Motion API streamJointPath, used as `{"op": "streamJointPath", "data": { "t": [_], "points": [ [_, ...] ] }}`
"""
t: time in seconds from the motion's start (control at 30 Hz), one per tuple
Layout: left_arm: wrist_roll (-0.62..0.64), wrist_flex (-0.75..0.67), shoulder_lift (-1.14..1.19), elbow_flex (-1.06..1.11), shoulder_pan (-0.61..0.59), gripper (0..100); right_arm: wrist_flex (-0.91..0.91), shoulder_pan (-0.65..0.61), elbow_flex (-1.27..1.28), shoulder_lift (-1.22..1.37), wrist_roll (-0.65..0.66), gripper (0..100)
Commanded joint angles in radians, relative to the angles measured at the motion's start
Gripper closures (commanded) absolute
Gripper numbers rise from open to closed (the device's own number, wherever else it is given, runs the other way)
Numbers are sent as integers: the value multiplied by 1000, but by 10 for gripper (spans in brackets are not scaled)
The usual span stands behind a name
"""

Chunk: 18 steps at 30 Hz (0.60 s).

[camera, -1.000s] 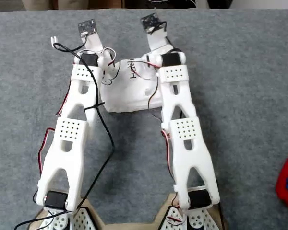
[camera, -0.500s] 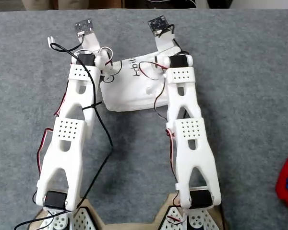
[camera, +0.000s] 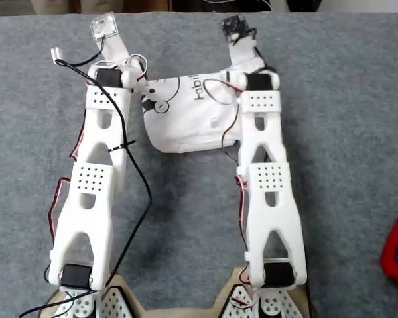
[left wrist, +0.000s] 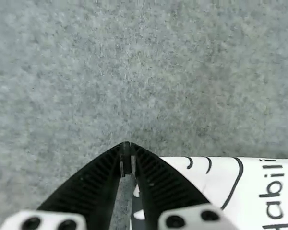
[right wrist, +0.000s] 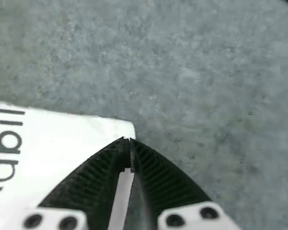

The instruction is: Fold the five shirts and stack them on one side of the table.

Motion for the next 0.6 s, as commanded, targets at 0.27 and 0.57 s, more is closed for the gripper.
{"op": "streamJointPath", "data": {
  "t": [0.27, 0.57],
  "points": [
    [-158, 364, -277, -60, 3, 979, 405, -25, -47, -407, -97, 932],
    [-235, 488, -432, -55, -25, 980, 382, -36, -44, -432, -135, 929]
  ]
}}
